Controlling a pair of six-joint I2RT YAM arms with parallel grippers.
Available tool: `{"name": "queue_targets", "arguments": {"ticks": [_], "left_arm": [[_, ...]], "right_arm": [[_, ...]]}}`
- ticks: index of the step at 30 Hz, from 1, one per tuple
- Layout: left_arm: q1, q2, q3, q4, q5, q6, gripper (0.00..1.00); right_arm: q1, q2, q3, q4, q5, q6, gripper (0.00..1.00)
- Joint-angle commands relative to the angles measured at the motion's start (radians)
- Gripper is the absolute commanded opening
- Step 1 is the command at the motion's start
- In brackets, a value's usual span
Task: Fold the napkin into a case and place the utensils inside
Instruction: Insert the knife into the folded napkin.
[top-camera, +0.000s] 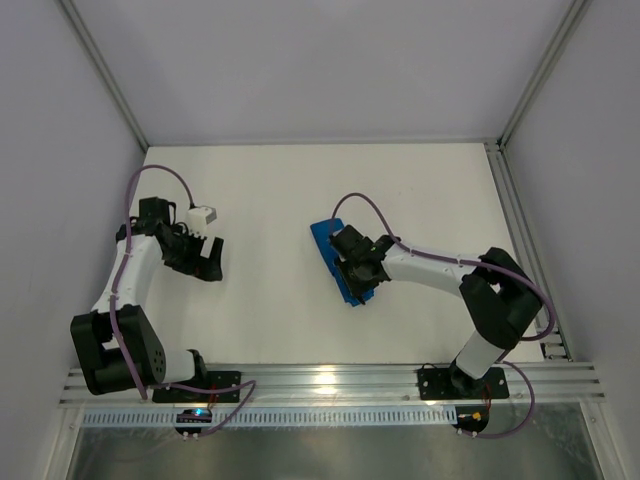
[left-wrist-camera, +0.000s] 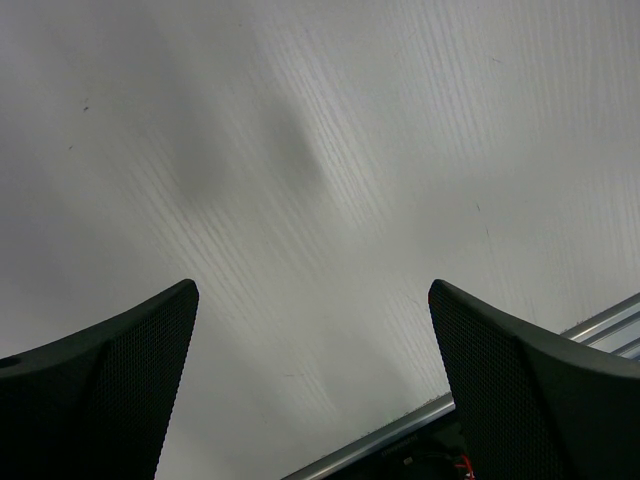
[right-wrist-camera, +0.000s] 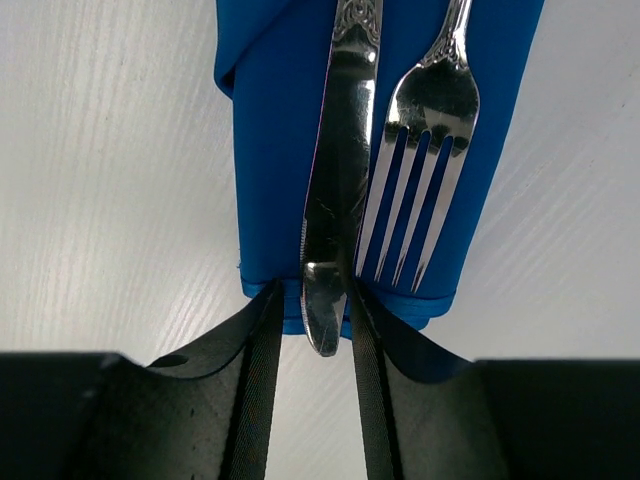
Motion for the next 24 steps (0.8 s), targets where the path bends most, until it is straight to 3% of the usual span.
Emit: {"name": "queue_targets", "arguments": {"ticks": [1,7,11,24], "left_arm": [[0.006,-0.013,0.02,0.016,0.025,0.011,0.99],[0.006,-0.015,0.017,0.015,0.025,0.017,0.99],[0.006,-0.016,0.015,0.016,0.025,0.017,0.99],[0.006,-0.015,0.015,0.012,0.028,0.02,0.99]], "right_arm": [[-0.005,-0.046,-0.024,0.002,-0.006,0.006,0.37],[-0.009,-0.024,-0.055,0.038,-0.036,0.012,0.37],[-0.007,-0.024,-0.047,0.038,-0.027,0.007,0.25],[-0.007,-0.046,0.008,0.006,0.002,0.017,0.2]]}}
